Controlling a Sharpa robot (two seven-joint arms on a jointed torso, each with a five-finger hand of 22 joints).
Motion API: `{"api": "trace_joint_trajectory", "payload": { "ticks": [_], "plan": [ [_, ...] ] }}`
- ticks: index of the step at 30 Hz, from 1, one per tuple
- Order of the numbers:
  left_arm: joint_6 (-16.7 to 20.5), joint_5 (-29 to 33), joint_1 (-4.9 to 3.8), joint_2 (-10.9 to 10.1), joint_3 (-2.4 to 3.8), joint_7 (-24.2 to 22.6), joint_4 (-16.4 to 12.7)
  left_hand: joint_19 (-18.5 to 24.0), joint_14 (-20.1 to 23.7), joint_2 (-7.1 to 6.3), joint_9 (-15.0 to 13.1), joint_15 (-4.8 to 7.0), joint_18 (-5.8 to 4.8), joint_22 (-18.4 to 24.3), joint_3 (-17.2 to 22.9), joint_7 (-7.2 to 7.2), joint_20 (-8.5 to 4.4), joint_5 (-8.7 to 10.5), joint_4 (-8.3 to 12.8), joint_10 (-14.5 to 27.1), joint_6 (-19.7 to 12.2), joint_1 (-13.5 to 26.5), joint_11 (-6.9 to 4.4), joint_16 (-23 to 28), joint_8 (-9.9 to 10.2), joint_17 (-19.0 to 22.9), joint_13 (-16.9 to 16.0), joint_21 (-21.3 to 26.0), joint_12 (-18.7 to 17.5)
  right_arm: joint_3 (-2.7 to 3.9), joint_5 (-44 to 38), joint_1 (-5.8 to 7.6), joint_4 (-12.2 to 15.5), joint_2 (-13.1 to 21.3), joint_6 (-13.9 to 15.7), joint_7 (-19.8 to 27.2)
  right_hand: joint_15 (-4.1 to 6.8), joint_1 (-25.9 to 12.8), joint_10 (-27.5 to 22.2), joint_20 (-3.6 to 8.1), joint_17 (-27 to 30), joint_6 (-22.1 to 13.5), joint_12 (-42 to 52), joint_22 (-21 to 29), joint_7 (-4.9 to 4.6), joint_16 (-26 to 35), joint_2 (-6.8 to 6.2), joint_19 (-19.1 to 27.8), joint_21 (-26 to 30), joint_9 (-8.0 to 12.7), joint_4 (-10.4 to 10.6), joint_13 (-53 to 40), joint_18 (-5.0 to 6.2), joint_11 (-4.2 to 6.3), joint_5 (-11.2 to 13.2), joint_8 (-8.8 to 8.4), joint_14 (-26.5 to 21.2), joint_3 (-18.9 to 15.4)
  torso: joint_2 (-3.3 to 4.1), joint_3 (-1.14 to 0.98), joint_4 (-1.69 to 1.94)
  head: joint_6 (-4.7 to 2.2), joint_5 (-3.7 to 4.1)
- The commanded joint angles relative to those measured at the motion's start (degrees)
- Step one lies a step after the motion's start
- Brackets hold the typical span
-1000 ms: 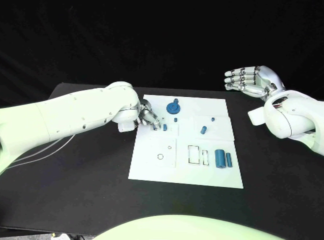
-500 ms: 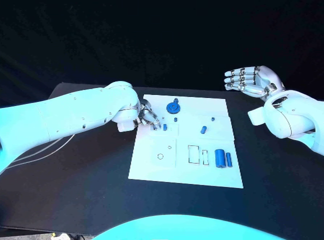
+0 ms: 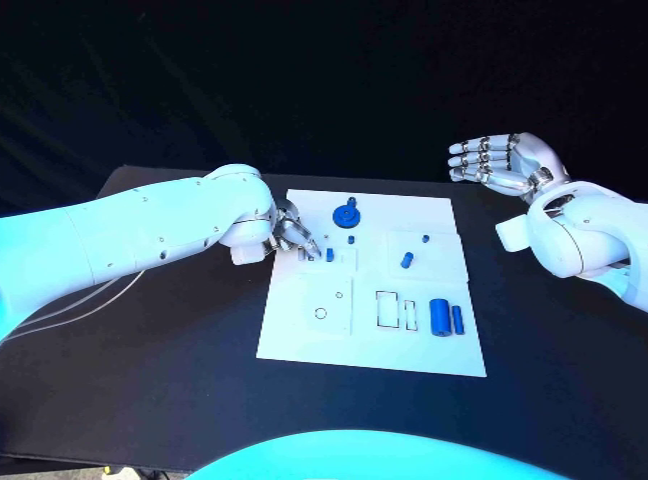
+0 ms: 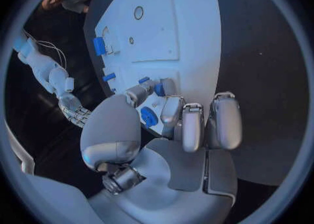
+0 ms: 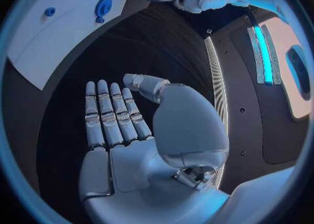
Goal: Assemble the parts on the task board
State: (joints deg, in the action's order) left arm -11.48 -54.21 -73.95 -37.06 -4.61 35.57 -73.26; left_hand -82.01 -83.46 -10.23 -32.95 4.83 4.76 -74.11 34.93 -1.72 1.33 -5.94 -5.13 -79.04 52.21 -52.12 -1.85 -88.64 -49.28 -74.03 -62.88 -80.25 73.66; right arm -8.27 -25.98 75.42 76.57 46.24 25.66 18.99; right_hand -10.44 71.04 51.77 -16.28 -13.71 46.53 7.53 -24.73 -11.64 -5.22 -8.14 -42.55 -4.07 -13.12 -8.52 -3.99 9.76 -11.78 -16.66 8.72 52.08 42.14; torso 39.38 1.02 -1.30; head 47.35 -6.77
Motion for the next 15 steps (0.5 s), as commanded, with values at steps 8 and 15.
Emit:
{"api": "trace_joint_trajectory", "payload": {
  "ticks": [8,15],
  "plan": [
    [2.1,-0.4,0.1,-1.5,0.37,-1.3,-1.8,0.1,-5.7,-2.74,0.3,0.19,-1.08,-3.0,-7.5,-0.01,0.03,0.41,-3.4,0.8,-1.0,-0.4,-0.28,0.1,-0.3,-12.9,1.9,1.4,-1.3,0.0,0.0,-0.12,0.0,0.0,-0.2,0.1,0.0,0.0,-1.2,-0.16,0.5,0.7,-0.6,0.4,-2.27,0.8,0.81,0.2,0.6,0.3,0.0,0.4,0.35,-0.24,-1.2,-1.04,-0.3,0.2,0.0,0.0,0.03,-0.03,0.08],
    [4.7,1.1,0.13,-2.7,0.69,-2.8,-2.9,0.7,-5.4,-3.02,0.4,0.13,-0.79,-2.0,-9.9,-0.16,0.08,0.63,-4.9,1.9,-1.8,-1.6,-0.15,0.6,-0.4,-11.9,4.0,2.4,-2.6,0.0,0.0,-0.18,0.1,0.1,-0.3,0.1,0.0,0.0,-1.2,-0.16,0.5,0.7,-0.6,0.4,-2.27,0.8,0.81,0.2,0.6,0.3,0.0,0.4,0.35,-0.24,-1.2,-1.04,-0.3,0.2,0.03,-0.02,-0.01,-0.16,0.09]
  ]
}}
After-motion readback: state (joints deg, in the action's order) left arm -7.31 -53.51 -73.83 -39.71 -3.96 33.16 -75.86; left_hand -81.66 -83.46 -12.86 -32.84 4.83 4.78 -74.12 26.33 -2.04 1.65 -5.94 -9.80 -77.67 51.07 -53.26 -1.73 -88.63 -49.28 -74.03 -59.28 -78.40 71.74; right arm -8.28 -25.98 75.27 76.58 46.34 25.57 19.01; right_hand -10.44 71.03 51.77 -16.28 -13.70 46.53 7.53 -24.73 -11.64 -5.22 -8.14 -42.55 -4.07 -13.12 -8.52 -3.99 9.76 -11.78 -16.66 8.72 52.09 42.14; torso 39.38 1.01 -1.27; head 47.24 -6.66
